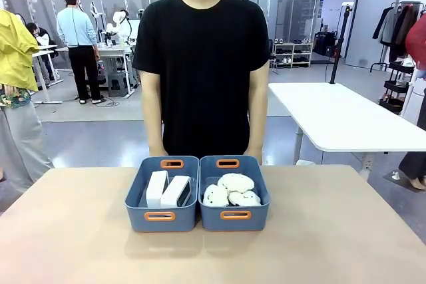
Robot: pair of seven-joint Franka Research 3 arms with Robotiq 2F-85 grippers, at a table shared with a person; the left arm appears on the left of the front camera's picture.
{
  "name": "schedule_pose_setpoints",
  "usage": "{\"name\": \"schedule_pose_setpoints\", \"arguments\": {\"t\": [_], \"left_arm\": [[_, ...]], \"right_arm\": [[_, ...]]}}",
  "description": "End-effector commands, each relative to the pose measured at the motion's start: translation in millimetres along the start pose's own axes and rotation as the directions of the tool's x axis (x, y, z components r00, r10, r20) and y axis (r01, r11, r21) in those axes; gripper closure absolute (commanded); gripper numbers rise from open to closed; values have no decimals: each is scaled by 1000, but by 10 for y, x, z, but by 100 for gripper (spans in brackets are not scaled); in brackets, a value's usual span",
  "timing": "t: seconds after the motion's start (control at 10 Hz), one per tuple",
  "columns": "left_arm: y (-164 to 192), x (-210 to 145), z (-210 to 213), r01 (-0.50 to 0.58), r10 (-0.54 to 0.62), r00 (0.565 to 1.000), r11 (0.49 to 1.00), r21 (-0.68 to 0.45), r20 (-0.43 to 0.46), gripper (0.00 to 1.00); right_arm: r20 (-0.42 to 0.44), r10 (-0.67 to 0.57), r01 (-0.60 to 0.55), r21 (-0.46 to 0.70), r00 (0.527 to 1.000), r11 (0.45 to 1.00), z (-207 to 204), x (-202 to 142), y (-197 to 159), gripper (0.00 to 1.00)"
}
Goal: Sort the digital clocks into the basket.
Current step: Pick up the Digital clock from the table and place it into the empty Plastic storage basket.
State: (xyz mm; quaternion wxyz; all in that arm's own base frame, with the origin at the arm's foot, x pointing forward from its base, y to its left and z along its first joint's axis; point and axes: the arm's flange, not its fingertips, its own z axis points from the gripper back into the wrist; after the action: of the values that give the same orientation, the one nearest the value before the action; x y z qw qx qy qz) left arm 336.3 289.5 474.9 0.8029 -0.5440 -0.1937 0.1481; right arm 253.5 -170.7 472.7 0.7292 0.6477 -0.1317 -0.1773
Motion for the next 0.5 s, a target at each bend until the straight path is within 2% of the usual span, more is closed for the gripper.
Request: {"name": "schedule_pose_setpoints", "arguments": {"t": [0.0,0.1,0.4], "left_arm": [[-31,-16,0,-3,3,1000,1000,-16,-1,0],[-31,-16,0,-3,3,1000,1000,-16,-1,0],[-31,-16,0,-3,3,1000,1000,-16,-1,0]], "right_arm": [[273,-1,-3,16,962,1000,-24,-171,-140,0],[0,0,0,0,1000,1000,0,0,0,0],[0,0,0,0,1000,1000,0,0,0,0]]}}
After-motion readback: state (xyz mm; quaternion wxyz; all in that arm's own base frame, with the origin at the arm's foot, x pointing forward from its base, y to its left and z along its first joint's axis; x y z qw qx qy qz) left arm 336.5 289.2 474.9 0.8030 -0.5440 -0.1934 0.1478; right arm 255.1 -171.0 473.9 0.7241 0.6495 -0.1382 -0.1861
